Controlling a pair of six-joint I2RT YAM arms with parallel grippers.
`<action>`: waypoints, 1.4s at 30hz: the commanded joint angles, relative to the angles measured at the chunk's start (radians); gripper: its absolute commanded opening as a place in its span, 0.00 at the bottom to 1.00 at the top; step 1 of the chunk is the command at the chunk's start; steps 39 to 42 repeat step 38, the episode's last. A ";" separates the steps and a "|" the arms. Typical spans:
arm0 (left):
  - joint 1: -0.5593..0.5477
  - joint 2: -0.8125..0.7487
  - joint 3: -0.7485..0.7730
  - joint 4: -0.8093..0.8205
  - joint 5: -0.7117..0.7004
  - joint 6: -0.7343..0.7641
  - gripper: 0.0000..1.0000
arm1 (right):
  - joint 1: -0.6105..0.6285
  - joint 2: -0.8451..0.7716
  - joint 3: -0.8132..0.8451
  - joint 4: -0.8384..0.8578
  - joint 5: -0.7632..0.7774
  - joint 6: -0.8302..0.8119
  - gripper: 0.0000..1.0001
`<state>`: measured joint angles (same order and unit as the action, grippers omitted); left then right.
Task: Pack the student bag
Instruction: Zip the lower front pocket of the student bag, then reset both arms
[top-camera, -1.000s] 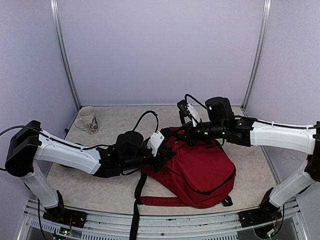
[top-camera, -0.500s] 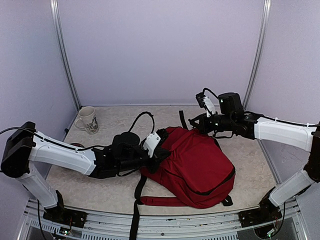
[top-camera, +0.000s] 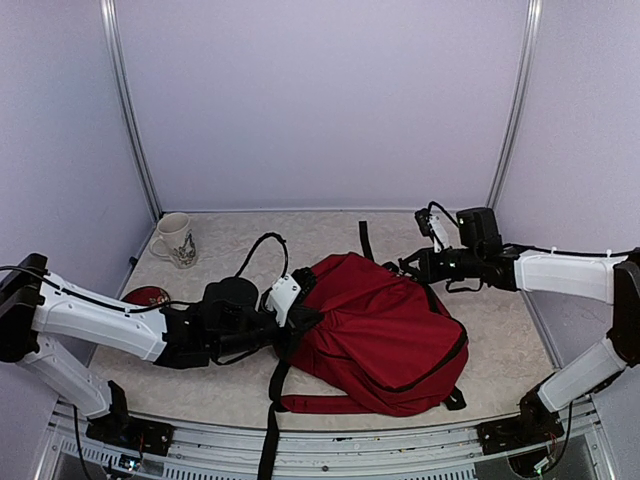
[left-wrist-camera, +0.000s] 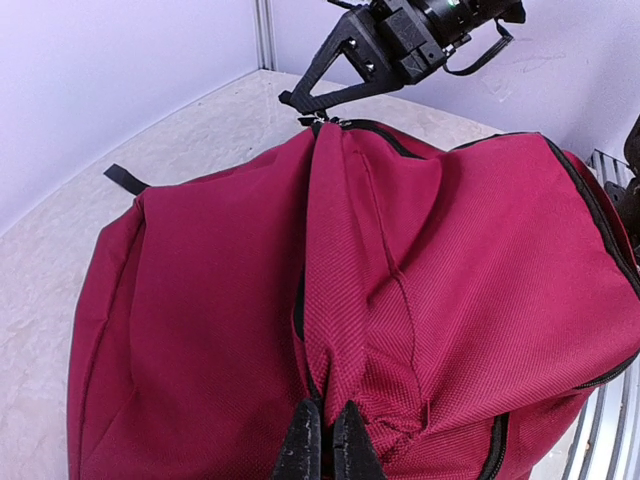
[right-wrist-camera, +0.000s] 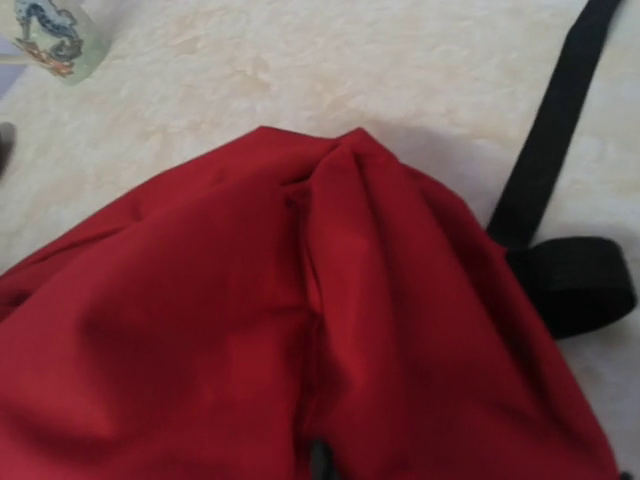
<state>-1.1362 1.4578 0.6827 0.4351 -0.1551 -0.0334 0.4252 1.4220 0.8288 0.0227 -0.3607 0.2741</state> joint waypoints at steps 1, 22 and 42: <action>-0.011 -0.069 -0.048 -0.093 -0.051 -0.019 0.00 | -0.116 0.033 -0.055 0.078 0.220 0.020 0.00; 0.636 -0.167 0.155 -0.568 -0.177 -0.426 0.99 | -0.534 -0.276 -0.221 0.119 0.134 0.113 1.00; 0.733 -0.209 -0.050 -0.446 -0.537 -0.436 0.99 | -0.536 -0.483 -0.536 0.291 0.384 0.150 1.00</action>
